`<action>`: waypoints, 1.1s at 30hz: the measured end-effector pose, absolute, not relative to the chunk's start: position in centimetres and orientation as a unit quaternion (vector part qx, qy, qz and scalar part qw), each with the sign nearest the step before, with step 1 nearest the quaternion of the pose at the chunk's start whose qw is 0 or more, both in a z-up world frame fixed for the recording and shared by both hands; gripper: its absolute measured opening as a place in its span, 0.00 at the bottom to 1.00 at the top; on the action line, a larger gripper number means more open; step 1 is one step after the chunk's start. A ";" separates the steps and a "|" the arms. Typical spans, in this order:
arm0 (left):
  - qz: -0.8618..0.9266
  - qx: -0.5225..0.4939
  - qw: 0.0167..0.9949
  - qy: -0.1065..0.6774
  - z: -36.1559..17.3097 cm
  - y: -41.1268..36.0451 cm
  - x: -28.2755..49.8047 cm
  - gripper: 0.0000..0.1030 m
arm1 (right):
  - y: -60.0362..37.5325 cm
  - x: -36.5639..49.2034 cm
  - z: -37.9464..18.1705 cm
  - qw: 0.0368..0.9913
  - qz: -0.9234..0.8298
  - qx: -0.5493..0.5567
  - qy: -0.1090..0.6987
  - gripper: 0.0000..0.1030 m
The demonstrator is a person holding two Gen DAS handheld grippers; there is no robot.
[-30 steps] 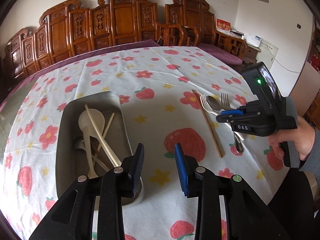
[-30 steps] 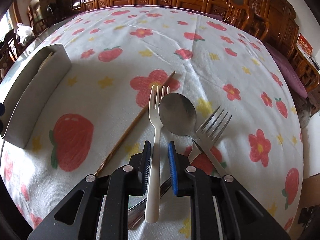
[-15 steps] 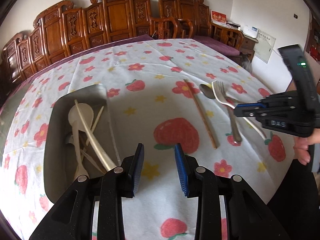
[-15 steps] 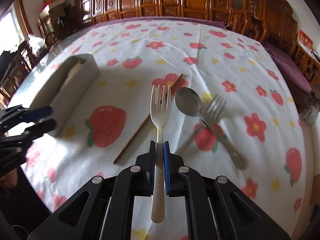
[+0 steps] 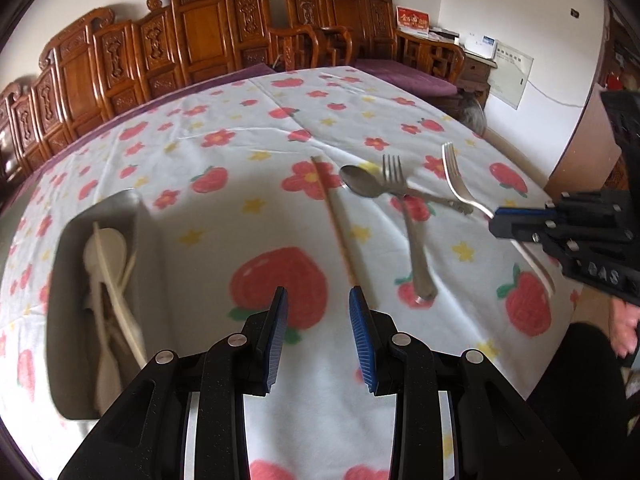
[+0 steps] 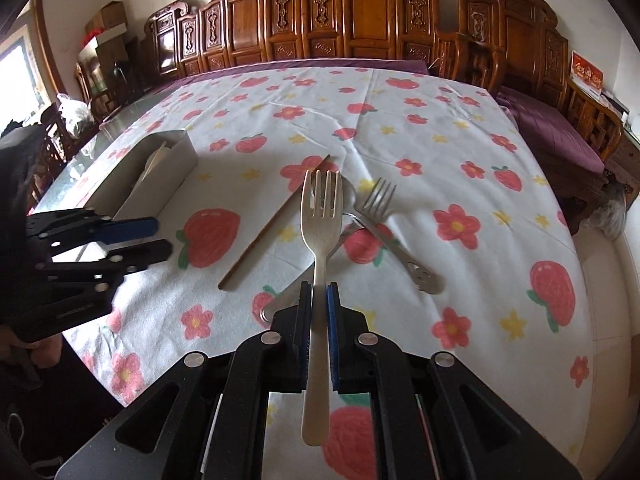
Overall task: Organize utensils
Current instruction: 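Grasp the dark wooden chopstick with the left tool while the right tool lifts the fork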
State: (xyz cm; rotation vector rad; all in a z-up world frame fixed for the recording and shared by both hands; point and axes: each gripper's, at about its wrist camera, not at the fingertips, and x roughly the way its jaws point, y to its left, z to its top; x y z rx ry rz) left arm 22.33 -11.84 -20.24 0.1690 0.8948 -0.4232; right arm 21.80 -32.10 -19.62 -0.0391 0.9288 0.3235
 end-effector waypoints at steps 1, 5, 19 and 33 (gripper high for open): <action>-0.205 0.079 0.875 0.431 -20.3 -12.3 22.8 0.29 | -32.3 21.8 -19.6 0.882 0.154 -0.019 0.444 0.09; -0.208 0.081 0.870 0.439 -20.8 -14.1 24.7 0.29 | -33.1 22.0 -19.3 0.884 0.152 -0.015 0.442 0.09; -0.198 0.083 0.856 0.470 -24.2 -17.6 30.7 0.20 | -34.4 22.8 -20.2 0.880 0.145 -0.006 0.452 0.09; -0.167 0.081 0.845 0.501 -25.0 -15.6 30.6 0.04 | -33.0 22.1 -19.1 0.882 0.165 -0.005 0.441 0.09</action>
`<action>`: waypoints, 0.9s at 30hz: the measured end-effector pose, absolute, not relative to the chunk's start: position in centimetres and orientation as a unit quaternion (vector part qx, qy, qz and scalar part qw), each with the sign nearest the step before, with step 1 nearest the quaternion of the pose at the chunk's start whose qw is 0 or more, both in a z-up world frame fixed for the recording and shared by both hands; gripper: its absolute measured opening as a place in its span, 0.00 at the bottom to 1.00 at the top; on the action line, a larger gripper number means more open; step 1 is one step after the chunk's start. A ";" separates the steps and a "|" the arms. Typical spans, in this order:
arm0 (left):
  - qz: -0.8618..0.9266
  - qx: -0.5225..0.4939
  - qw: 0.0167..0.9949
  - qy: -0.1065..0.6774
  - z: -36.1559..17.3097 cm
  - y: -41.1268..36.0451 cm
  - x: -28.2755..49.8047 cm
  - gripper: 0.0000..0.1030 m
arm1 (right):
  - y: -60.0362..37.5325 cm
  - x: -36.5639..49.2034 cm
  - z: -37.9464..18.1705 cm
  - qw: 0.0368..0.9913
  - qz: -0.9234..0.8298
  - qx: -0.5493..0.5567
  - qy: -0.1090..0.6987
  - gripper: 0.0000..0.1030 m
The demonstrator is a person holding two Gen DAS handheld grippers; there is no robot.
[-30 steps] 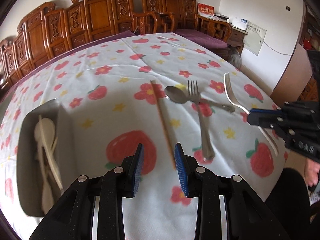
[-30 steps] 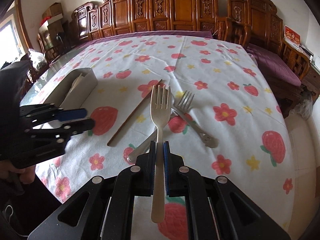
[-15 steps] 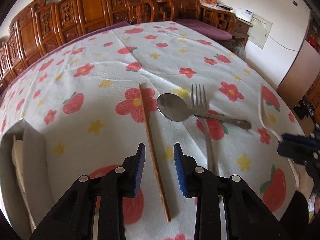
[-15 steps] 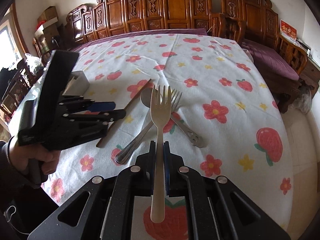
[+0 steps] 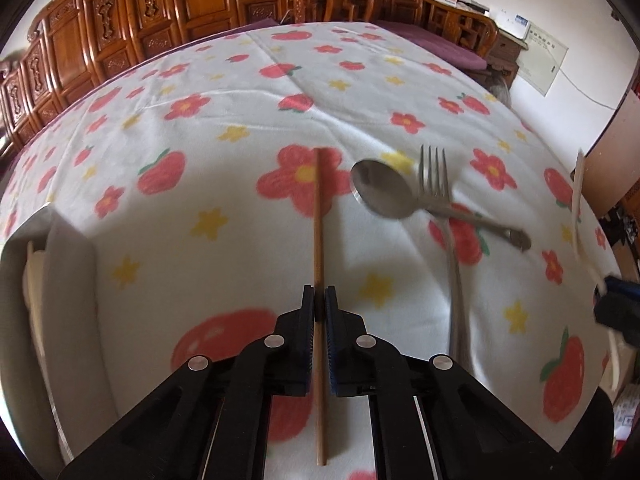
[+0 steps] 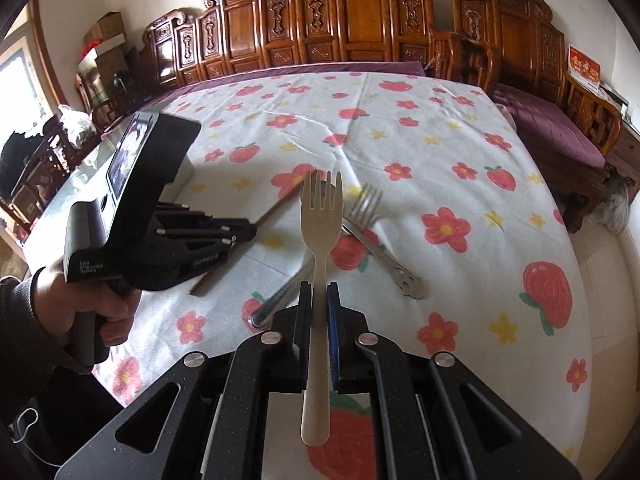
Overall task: Organize utensils
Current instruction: 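Grasp the dark wooden chopstick with the left tool while the right tool lifts the fork, then carry the chopstick with the left tool while the right tool carries the fork to the tray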
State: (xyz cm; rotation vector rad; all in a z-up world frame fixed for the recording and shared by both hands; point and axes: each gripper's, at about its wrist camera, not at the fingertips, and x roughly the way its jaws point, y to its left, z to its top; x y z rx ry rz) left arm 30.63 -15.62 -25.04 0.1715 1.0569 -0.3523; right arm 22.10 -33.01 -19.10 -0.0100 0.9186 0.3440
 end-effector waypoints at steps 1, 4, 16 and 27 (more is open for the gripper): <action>-0.164 0.081 0.846 0.501 -24.9 -15.3 30.4 0.04 | -33.0 22.1 -19.0 0.882 0.167 -0.005 0.440 0.09; -0.154 0.076 0.850 0.498 -23.9 -14.0 29.4 0.04 | -32.5 21.8 -18.3 0.885 0.172 -0.008 0.433 0.09; -0.143 0.074 0.868 0.470 -18.4 -11.2 25.5 0.04 | -31.3 20.6 -15.9 0.893 0.187 -0.016 0.409 0.09; -0.140 0.072 0.882 0.444 -14.9 -9.3 23.3 0.04 | -29.2 19.4 -15.0 0.892 0.210 -0.030 0.399 0.09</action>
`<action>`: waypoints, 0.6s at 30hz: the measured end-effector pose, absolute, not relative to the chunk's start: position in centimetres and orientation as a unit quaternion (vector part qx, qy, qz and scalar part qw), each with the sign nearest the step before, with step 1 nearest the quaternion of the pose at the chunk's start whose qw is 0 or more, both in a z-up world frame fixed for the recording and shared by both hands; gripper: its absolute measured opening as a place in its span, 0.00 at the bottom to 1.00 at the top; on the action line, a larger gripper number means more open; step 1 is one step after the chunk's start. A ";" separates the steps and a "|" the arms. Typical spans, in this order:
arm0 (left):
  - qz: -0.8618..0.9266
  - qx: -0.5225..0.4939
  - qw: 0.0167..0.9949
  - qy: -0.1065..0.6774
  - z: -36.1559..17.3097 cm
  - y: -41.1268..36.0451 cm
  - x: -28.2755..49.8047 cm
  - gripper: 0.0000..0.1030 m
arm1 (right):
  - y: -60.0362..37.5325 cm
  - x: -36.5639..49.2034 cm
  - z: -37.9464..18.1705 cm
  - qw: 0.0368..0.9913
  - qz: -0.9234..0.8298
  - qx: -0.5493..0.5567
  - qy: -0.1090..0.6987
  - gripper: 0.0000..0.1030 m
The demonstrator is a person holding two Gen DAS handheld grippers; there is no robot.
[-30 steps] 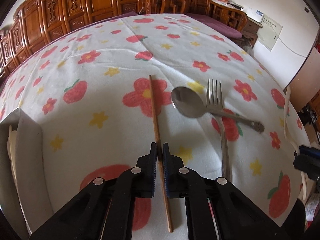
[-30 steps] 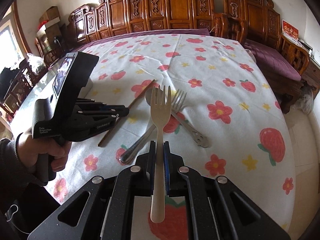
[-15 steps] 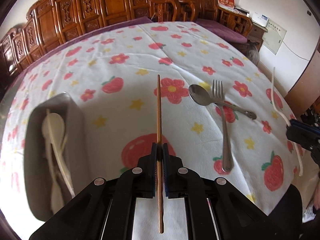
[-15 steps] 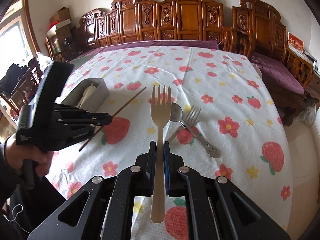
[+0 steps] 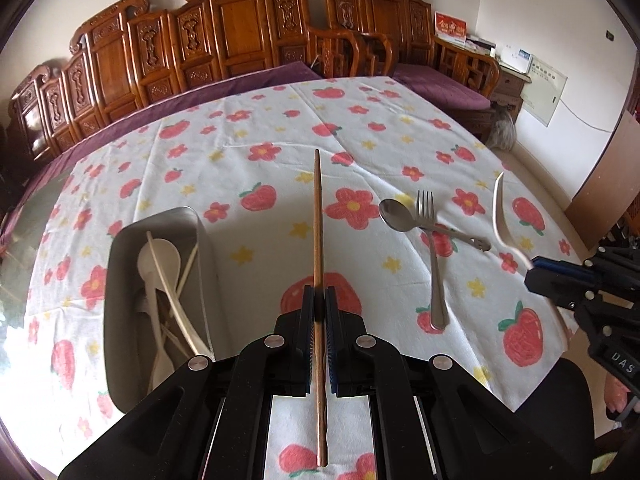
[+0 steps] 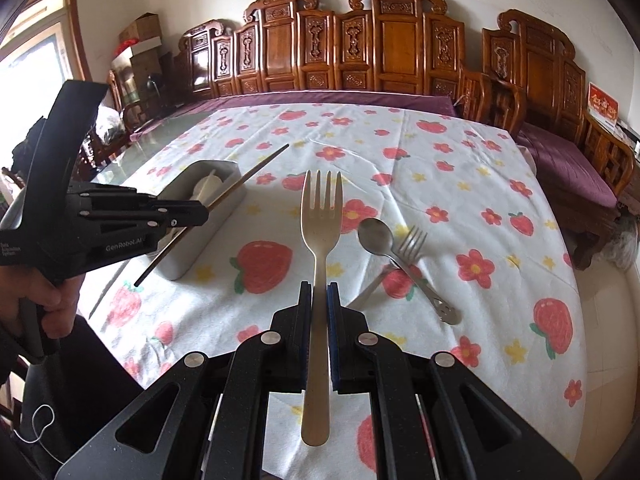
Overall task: Organize utensils
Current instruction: 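Carry the chopstick with the left tool while the right tool carries the fork to the tray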
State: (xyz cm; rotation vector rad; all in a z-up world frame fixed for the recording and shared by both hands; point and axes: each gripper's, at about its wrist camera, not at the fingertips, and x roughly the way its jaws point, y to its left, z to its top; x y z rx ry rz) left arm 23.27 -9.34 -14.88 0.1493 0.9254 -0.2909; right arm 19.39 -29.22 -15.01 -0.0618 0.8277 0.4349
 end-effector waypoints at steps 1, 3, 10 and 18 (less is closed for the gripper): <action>-0.140 0.071 0.883 0.443 -14.8 -9.2 23.2 0.04 | -29.0 19.3 -15.0 0.892 0.211 -0.032 0.399 0.09; -0.139 0.071 0.883 0.442 -14.7 -8.7 23.0 0.04 | -28.4 19.0 -14.9 0.891 0.217 -0.038 0.398 0.09; -0.118 0.066 0.887 0.440 -14.9 -5.4 23.1 0.04 | -26.1 18.4 -15.5 0.884 0.234 -0.054 0.401 0.09; -0.091 0.047 0.890 0.445 -15.8 -0.3 24.8 0.04 | -23.9 19.4 -17.1 0.874 0.238 -0.065 0.419 0.09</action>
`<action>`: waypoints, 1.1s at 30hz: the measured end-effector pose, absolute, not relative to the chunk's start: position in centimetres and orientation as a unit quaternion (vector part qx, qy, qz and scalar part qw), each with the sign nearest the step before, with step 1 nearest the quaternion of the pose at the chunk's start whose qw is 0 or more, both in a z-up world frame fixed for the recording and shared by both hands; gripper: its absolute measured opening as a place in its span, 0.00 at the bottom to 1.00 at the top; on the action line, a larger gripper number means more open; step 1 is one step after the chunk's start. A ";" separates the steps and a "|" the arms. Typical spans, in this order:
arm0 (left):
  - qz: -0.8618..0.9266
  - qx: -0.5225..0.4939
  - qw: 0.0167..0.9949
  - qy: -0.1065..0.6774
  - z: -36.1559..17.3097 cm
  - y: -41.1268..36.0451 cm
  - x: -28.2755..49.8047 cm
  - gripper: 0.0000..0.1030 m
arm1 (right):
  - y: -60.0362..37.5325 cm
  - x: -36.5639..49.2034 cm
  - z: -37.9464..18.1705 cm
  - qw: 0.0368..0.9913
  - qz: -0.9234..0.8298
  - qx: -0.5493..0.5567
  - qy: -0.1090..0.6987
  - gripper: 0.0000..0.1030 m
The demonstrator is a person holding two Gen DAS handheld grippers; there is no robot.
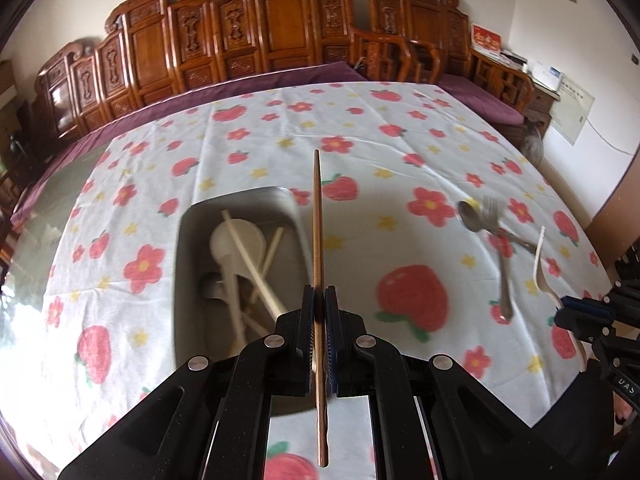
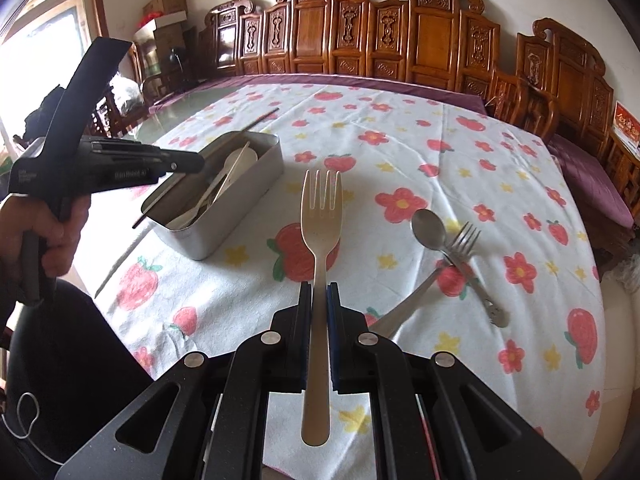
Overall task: Organize utensils
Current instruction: 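Carry the chopstick with the left tool while the right tool carries the fork to the tray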
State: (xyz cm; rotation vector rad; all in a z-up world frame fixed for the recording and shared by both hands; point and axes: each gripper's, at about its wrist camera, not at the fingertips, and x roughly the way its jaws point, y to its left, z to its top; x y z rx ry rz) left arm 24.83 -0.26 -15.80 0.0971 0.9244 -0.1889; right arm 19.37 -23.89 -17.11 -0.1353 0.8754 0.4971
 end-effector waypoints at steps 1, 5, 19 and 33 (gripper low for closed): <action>-0.089 0.041 0.891 0.444 -15.8 0.4 25.1 0.04 | -23.7 19.6 -17.2 0.873 0.238 -0.067 0.420 0.09; -0.083 0.016 0.893 0.441 -16.1 2.6 26.1 0.04 | -22.4 20.9 -17.5 0.870 0.240 -0.075 0.425 0.09; -0.084 -0.038 0.901 0.424 -17.8 6.4 26.8 0.04 | -18.8 24.0 -19.3 0.858 0.254 -0.081 0.439 0.09; -0.079 -0.036 0.906 0.414 -18.4 7.7 27.1 0.00 | -15.7 25.7 -19.0 0.853 0.270 -0.068 0.442 0.09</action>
